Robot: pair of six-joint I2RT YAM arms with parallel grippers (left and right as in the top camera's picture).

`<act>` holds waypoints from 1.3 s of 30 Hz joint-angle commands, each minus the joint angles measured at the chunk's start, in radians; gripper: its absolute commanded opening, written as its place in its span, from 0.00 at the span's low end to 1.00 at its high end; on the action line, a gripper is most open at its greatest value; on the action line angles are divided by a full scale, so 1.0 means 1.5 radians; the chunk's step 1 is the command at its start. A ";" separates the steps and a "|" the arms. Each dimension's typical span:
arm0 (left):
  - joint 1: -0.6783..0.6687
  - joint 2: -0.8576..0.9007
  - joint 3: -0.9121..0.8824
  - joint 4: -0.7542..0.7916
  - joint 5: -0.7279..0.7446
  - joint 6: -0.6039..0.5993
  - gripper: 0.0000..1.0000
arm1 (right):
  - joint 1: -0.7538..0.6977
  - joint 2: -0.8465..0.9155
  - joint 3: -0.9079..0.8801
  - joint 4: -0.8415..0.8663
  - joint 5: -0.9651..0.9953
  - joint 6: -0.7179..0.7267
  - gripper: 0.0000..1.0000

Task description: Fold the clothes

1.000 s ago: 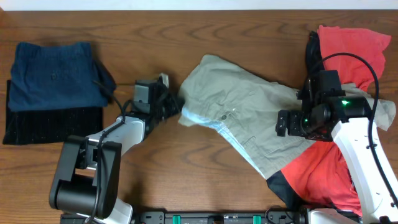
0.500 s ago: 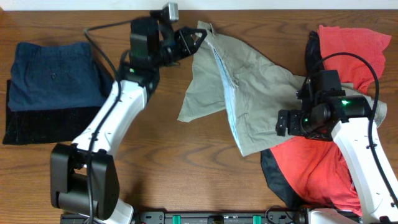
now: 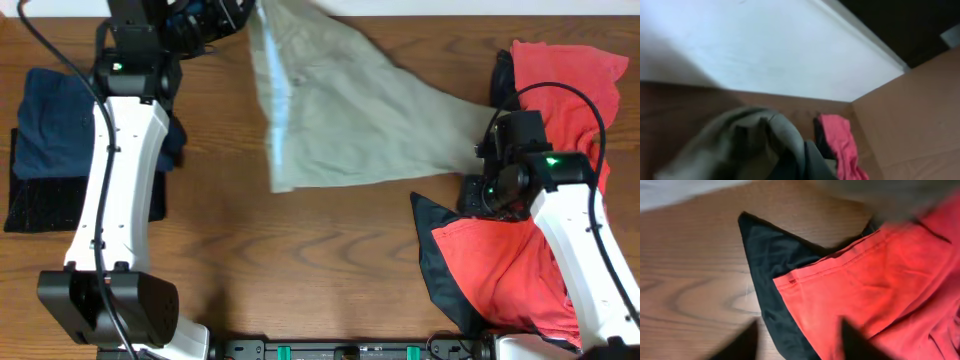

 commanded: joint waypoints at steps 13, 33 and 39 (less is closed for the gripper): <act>0.010 -0.006 0.013 -0.116 -0.031 0.128 0.06 | -0.005 0.261 0.005 0.081 -0.113 -0.112 0.01; 0.010 -0.006 0.013 -0.252 -0.034 0.152 0.06 | -0.346 0.354 0.005 0.090 0.312 0.175 0.02; 0.010 -0.006 0.012 -0.292 -0.034 0.157 0.06 | -0.461 0.352 0.021 0.099 0.285 0.231 0.03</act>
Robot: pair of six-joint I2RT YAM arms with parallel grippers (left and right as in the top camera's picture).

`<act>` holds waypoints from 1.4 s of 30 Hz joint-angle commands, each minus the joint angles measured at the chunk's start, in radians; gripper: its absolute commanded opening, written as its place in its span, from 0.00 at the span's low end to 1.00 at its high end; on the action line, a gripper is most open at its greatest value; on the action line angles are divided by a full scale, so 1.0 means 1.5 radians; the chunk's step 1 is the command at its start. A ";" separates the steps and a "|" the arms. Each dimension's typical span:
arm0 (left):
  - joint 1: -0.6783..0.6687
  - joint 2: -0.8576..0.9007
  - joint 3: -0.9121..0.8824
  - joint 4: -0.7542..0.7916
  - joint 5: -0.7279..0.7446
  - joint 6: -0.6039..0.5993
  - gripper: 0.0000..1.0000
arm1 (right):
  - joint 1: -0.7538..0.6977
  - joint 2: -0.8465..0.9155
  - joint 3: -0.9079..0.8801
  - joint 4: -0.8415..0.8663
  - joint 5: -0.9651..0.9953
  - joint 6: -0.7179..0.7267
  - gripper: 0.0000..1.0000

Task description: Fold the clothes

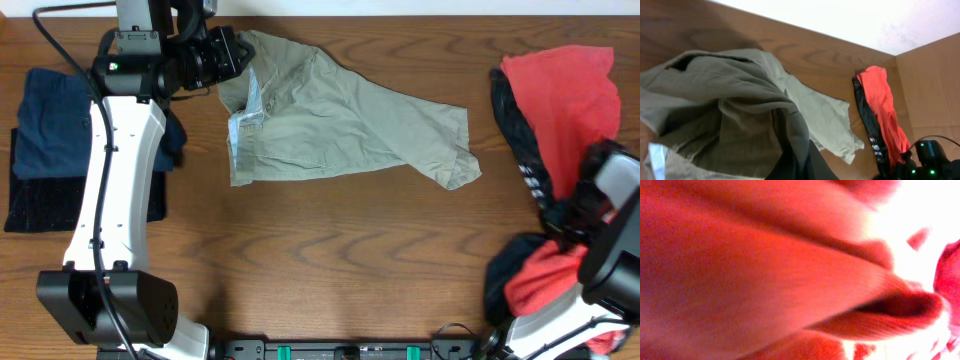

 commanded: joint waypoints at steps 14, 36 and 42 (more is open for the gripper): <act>0.003 -0.007 0.010 -0.031 0.004 0.032 0.06 | 0.094 -0.002 0.104 0.163 -0.533 -0.400 0.03; 0.002 -0.006 0.010 -0.035 -0.023 0.034 0.06 | 0.139 0.105 0.081 0.386 -0.256 -0.398 0.01; 0.001 -0.006 0.010 -0.036 -0.023 0.034 0.06 | 0.079 0.118 0.083 0.373 -0.012 -0.223 0.01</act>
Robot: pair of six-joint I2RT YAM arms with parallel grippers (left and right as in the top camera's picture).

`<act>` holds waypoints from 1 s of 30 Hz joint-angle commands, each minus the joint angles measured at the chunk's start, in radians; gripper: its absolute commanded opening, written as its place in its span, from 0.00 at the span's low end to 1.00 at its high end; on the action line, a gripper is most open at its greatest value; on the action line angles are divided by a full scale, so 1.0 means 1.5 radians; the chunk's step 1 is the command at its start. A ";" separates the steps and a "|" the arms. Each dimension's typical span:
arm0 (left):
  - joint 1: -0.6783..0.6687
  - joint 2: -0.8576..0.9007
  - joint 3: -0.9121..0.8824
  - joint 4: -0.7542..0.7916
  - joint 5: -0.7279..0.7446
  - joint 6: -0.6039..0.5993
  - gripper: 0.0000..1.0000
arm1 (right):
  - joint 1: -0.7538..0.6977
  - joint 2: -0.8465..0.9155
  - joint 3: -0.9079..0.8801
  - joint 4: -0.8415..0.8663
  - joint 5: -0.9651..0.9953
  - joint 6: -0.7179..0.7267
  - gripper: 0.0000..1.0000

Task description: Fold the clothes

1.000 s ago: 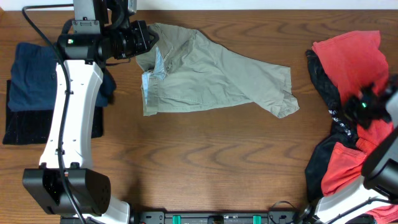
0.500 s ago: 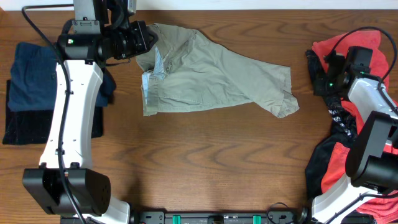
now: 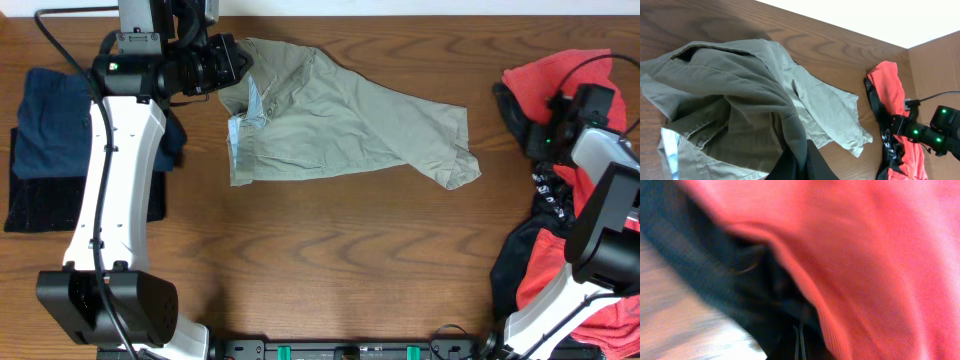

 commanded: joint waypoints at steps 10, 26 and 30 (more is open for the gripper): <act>0.001 -0.006 0.010 -0.060 -0.004 0.066 0.06 | -0.132 -0.035 0.024 -0.073 -0.183 0.120 0.31; 0.001 -0.006 0.010 -0.115 -0.096 0.069 0.06 | 0.158 -0.055 0.000 -0.139 -0.241 0.093 0.64; 0.001 -0.006 0.010 -0.115 -0.096 0.069 0.06 | 0.205 -0.019 0.000 -0.110 -0.198 0.125 0.65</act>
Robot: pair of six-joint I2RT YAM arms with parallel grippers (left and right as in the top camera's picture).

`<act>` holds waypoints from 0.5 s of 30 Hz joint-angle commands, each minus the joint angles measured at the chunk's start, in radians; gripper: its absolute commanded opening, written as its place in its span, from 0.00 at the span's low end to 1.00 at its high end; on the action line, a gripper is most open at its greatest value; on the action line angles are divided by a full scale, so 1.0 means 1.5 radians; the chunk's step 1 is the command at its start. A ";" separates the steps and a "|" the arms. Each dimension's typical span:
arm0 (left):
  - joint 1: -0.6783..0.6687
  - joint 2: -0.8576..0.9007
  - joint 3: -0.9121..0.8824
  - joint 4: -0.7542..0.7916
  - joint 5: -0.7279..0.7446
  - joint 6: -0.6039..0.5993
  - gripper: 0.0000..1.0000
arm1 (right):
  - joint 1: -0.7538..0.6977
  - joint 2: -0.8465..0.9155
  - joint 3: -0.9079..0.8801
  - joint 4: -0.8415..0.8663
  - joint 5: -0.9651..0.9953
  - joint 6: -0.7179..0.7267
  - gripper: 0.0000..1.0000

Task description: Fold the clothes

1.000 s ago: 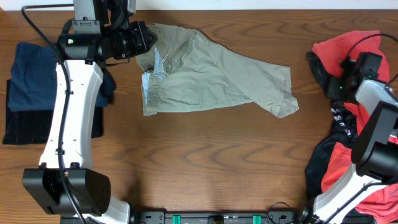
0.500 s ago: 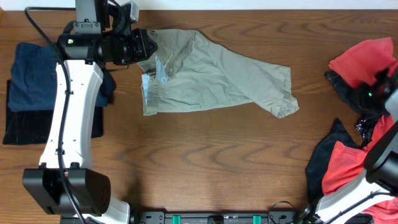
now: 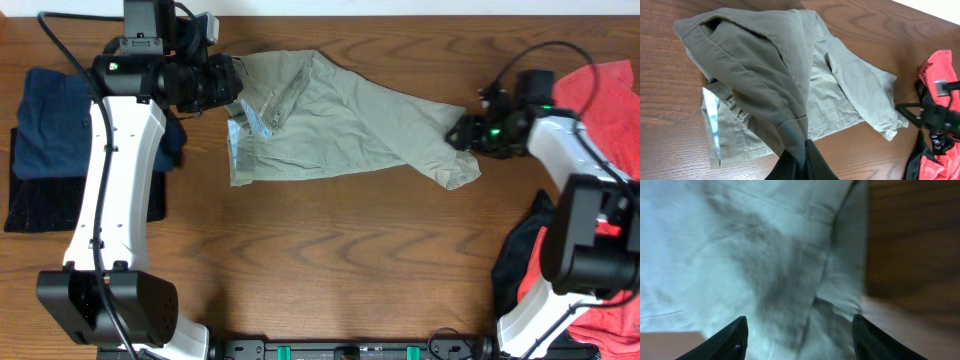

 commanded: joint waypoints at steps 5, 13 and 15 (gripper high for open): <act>0.001 -0.006 0.010 -0.010 -0.008 0.010 0.06 | 0.057 0.076 -0.008 0.032 0.065 0.058 0.32; 0.002 -0.006 0.010 -0.093 -0.009 0.037 0.06 | 0.052 0.054 -0.006 -0.194 0.087 0.066 0.01; 0.002 -0.006 0.010 -0.146 -0.009 0.037 0.06 | 0.040 0.042 -0.006 -0.294 0.099 0.065 0.01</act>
